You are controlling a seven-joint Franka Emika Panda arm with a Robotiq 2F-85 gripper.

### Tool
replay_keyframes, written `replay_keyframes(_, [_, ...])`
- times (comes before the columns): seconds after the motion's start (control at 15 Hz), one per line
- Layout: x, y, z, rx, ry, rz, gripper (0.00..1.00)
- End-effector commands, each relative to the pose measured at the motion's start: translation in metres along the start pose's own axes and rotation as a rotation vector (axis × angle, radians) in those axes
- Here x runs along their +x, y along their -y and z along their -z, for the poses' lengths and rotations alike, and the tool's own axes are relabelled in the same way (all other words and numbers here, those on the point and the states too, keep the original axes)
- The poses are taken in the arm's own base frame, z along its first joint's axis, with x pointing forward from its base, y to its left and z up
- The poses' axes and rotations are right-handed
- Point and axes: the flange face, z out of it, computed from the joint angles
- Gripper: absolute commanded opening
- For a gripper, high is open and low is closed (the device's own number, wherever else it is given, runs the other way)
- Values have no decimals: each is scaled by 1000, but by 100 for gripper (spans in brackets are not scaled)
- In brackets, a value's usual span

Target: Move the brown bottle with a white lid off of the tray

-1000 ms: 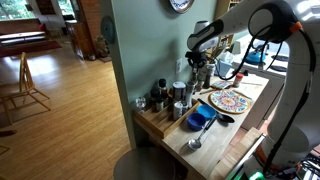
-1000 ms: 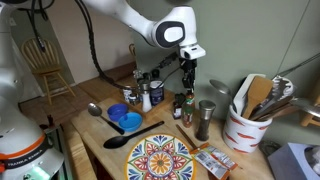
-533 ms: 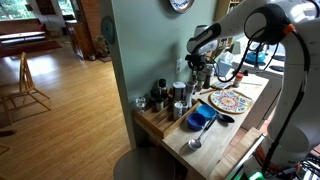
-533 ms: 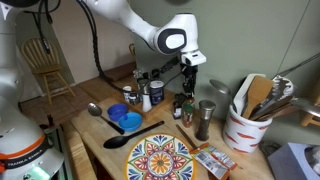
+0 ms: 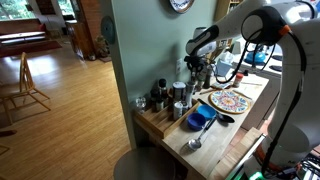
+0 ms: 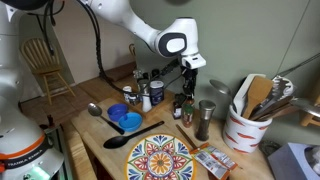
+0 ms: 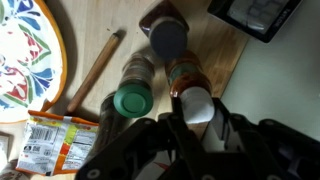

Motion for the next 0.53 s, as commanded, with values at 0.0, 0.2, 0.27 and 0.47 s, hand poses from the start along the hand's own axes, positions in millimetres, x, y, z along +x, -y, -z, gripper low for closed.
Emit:
replay_keyframes(0.0, [5, 3, -5, 11, -19, -20, 8])
replay_keyframes(0.2, [7, 5, -6, 16, -24, -15, 8])
replay_keyframes(0.27, [6, 5, -6, 17, -20, -12, 50])
replay_keyframes(0.47, [9, 7, -1, 24, -27, -9, 74])
